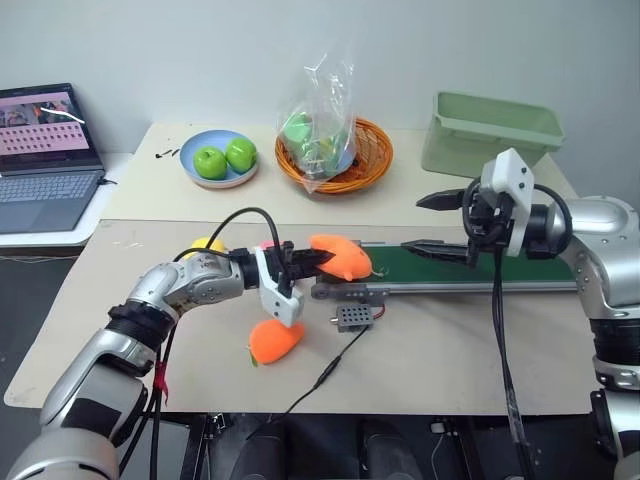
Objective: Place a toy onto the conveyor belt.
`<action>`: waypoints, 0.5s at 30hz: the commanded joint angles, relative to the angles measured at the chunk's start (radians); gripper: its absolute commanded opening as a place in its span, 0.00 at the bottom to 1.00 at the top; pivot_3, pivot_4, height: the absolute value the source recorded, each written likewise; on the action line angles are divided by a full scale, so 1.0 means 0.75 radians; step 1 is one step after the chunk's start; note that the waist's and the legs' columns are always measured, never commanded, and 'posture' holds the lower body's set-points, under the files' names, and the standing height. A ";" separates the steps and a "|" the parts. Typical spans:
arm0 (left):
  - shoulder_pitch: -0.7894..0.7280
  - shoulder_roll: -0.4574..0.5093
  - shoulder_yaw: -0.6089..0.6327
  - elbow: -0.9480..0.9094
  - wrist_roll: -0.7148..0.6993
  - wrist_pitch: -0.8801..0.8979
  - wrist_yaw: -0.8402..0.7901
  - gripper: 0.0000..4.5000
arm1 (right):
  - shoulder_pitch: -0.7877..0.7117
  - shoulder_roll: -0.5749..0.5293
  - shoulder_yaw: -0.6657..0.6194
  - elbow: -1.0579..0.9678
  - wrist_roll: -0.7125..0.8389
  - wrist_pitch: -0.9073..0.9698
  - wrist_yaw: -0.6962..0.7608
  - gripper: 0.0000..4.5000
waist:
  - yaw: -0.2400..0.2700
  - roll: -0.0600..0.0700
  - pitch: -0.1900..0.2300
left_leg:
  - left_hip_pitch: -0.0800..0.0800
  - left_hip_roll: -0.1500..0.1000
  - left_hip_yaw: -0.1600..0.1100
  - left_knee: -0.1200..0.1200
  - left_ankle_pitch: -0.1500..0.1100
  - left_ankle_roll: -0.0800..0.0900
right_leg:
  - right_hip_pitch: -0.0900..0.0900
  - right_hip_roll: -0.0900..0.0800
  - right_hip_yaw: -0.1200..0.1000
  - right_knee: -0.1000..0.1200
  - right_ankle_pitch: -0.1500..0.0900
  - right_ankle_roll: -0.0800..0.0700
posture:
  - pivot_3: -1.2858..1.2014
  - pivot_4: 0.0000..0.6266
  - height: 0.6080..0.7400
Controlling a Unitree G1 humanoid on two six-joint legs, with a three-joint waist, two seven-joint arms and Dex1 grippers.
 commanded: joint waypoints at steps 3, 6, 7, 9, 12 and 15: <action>0.011 0.001 0.031 0.013 -0.040 0.004 -0.061 0.82 | -0.007 -0.023 -0.043 -0.039 0.016 -0.002 -0.008 1.00 | -0.001 0.000 0.000 | 0.000 0.000 0.000 0.000 0.000 0.000 | 0.000 0.000 0.000 0.000 0.000 0.000 | 0.52 0.24 1.00; 0.007 -0.001 0.029 0.049 -0.030 -0.001 -0.075 0.99 | -0.003 -0.026 -0.045 -0.040 0.016 -0.003 -0.008 1.00 | -0.002 0.000 0.000 | 0.000 0.000 0.000 0.000 0.000 0.000 | 0.000 0.000 0.000 0.001 0.000 0.000 | 0.52 0.24 1.00; 0.009 -0.001 0.029 0.058 -0.025 0.007 -0.079 0.99 | -0.002 -0.028 -0.046 -0.039 0.015 -0.004 -0.007 1.00 | -0.001 0.000 0.000 | 0.000 0.000 0.000 0.000 0.000 0.000 | 0.000 0.000 0.000 0.001 0.000 0.000 | 0.52 0.24 1.00; 0.014 -0.007 0.032 0.072 -0.046 0.036 -0.107 0.99 | 0.002 -0.030 -0.047 -0.041 0.015 -0.005 -0.007 1.00 | -0.001 0.000 0.000 | 0.000 0.000 0.000 0.000 0.000 0.000 | 0.000 0.000 0.000 0.001 0.000 0.000 | 0.52 0.24 1.00; 0.030 -0.039 0.065 0.070 -0.224 0.154 -0.228 0.99 | 0.004 -0.034 -0.048 -0.041 0.015 -0.006 -0.006 1.00 | -0.001 0.000 0.000 | 0.000 0.000 0.000 0.000 0.000 0.000 | 0.000 0.000 0.000 0.002 0.000 0.000 | 0.52 0.24 1.00; 0.038 -0.072 0.122 0.033 -0.394 0.275 -0.318 0.99 | 0.006 -0.035 -0.047 -0.041 0.015 -0.006 -0.006 1.00 | -0.003 0.000 0.000 | 0.000 0.000 0.000 0.001 0.000 0.000 | 0.000 0.000 0.000 0.003 0.000 0.000 | 0.52 0.24 1.00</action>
